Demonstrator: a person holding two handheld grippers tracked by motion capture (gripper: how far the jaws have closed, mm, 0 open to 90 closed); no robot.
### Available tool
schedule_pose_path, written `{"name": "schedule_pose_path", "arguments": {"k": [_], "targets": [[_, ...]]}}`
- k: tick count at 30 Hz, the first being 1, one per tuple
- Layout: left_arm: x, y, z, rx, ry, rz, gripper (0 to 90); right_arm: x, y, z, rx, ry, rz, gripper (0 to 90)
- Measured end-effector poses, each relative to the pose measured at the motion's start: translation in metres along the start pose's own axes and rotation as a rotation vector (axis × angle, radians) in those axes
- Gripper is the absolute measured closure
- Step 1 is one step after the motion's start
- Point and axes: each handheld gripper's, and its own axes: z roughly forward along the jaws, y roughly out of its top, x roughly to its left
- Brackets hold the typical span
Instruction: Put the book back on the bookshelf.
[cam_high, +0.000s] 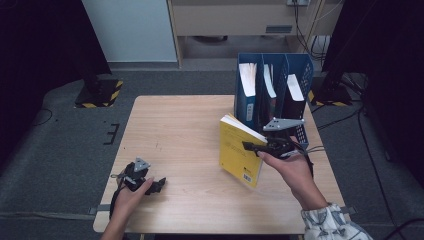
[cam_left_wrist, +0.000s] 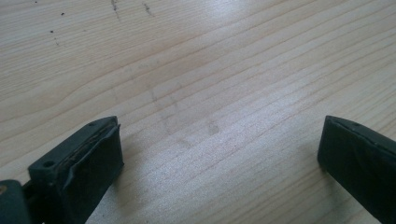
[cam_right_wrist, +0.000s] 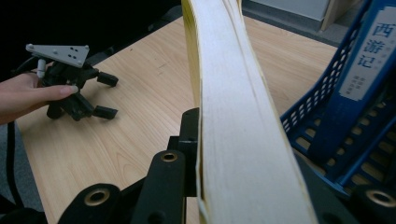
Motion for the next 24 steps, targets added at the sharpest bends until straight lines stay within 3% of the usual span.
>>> {"name": "schedule_pose_path", "arguments": {"k": [11,17,24], "targets": [[0.000,0.000,0.000,0.000,0.002,-0.002,0.0,-0.007,-0.005,-0.018,-0.010,-0.013,0.023,75.2],[0.000,0.000,0.000,0.000,0.002,-0.002,0.0,-0.007,0.007,-0.032,-0.044,-0.010,0.035,75.2],[-0.001,0.000,0.000,0.000,0.003,-0.002,0.0,-0.012,0.028,-0.052,-0.053,-0.042,0.043,75.2]]}}
